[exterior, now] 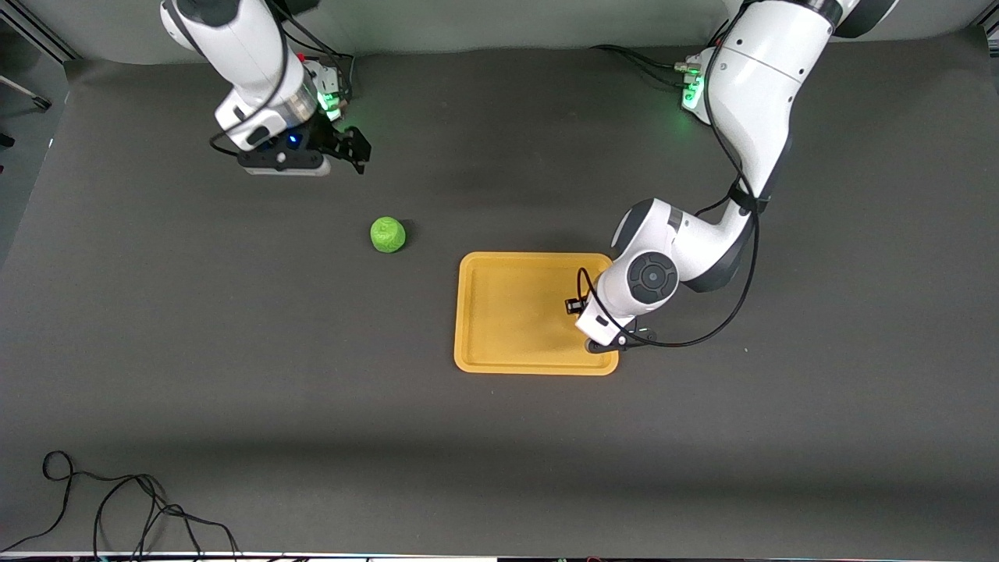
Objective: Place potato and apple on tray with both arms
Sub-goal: 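Carry the potato onto the tray with the left gripper while the right gripper reaches out, then release the potato on the tray while the right gripper grasps the apple, then lift the green apple and carry it over the tray with the right gripper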
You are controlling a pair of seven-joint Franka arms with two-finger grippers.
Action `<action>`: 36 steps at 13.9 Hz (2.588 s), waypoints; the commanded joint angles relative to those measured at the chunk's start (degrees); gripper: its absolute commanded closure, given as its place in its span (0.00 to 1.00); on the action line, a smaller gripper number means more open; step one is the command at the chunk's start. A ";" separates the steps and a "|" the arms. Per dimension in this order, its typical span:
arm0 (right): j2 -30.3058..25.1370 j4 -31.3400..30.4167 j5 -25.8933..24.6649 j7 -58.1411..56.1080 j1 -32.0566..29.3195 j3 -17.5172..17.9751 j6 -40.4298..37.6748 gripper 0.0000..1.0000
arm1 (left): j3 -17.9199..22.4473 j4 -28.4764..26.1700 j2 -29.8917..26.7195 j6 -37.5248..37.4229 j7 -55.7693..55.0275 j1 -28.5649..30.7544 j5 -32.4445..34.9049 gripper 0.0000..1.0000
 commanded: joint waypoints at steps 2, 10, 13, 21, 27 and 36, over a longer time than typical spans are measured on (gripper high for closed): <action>3.24 -10.29 -0.23 2.58 1.79 -0.57 14.26 0.00 | 1.04 0.91 0.57 -0.05 -1.45 -1.81 0.45 0.13; 20.12 -15.32 -0.23 5.58 4.34 -0.83 36.34 0.00 | 7.87 1.08 -14.77 -8.63 -0.32 0.57 1.06 0.00; 24.25 -15.41 -0.23 5.58 4.26 -1.19 40.56 0.00 | 12.90 0.12 -24.71 -17.52 7.40 2.05 4.23 0.00; 28.84 -15.06 -0.32 4.70 4.17 -1.71 46.64 0.37 | 13.26 -3.05 -33.52 -24.74 27.44 14.17 4.58 0.03; 18.75 -6.82 -1.02 4.26 3.91 -2.68 24.37 0.42 | 14.84 1.95 -33.27 -27.37 33.69 17.26 5.28 0.01; 30.28 43.94 -0.23 12.39 5.74 -1.02 -14.44 0.42 | 14.75 2.58 -33.00 -29.49 35.38 17.88 10.38 0.00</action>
